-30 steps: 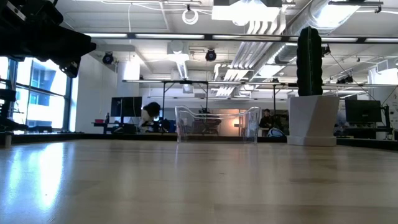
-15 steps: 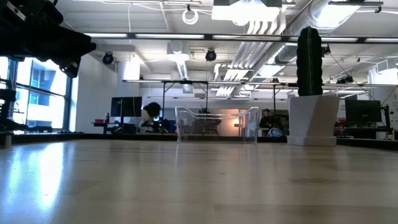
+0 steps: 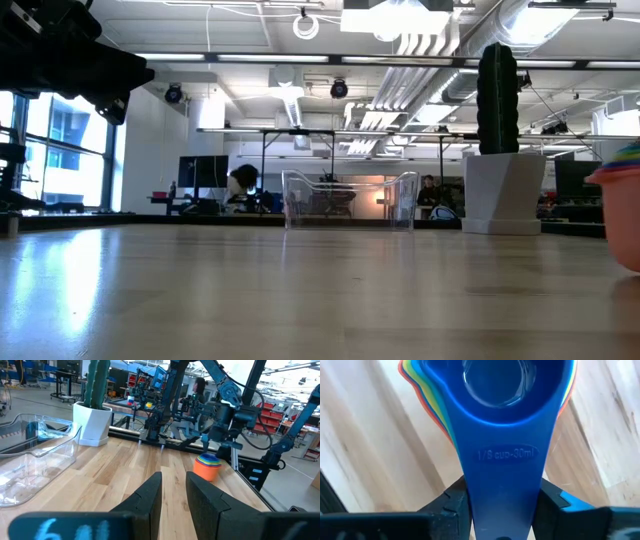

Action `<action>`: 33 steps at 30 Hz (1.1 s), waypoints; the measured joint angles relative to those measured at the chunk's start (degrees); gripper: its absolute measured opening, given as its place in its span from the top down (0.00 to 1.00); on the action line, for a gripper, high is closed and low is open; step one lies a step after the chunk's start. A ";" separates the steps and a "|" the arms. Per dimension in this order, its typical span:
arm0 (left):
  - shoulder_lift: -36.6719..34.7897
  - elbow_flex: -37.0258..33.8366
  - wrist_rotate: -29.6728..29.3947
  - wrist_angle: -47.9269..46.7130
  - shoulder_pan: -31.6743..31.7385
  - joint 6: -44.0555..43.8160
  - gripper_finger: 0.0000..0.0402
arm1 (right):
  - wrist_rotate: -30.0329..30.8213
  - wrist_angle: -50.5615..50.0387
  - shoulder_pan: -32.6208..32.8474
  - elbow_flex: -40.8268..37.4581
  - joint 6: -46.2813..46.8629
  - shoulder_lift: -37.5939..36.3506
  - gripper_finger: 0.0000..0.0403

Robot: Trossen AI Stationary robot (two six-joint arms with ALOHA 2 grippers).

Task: Nest measuring cups in basket
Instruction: Put the nested measuring cups into the transparent bin

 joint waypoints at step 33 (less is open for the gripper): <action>0.00 0.01 -0.01 0.01 0.00 0.00 0.81 | -2.52 -4.17 -35.08 2.05 -26.63 -0.04 0.69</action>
